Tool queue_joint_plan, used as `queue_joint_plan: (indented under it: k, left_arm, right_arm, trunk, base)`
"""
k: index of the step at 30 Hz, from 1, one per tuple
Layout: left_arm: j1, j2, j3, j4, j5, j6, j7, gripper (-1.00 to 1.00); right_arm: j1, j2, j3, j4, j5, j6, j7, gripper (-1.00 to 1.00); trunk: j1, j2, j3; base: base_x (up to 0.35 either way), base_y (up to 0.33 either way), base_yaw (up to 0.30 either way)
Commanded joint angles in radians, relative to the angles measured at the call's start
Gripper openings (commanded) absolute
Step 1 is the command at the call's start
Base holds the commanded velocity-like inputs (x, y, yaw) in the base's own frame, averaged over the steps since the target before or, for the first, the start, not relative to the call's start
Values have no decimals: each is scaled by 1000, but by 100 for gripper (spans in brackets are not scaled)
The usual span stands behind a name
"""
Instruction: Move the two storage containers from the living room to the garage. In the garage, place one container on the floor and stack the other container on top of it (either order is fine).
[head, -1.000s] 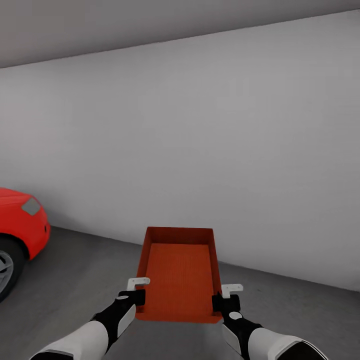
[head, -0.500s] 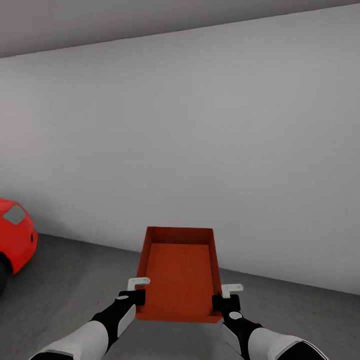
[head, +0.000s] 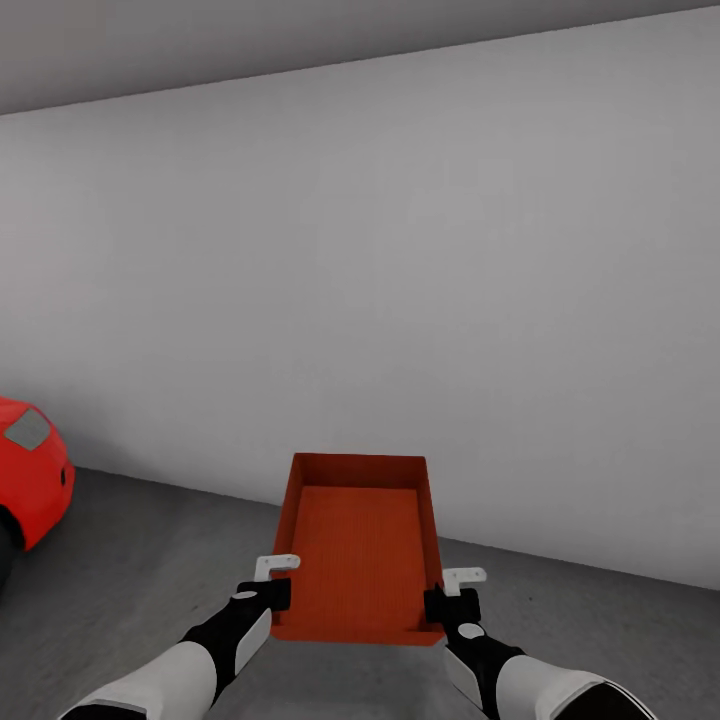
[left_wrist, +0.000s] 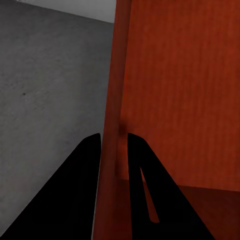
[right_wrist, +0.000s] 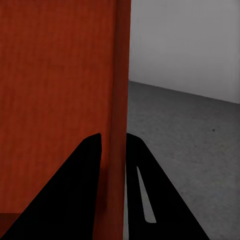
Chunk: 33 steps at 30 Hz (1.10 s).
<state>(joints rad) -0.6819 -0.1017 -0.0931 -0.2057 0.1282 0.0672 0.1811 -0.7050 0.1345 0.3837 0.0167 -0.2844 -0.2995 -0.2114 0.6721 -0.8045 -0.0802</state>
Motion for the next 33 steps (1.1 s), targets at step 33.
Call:
queue_joint_plan:
  k: [33]
  left_arm:
    - [-1,8,19,-3,-1,8,12,-100]
  right_arm:
    - [-1,0,-31,0,4,-1,-2,-100]
  trunk:
    - [0,-1,-2]
  base:
    - [99,74,-217]
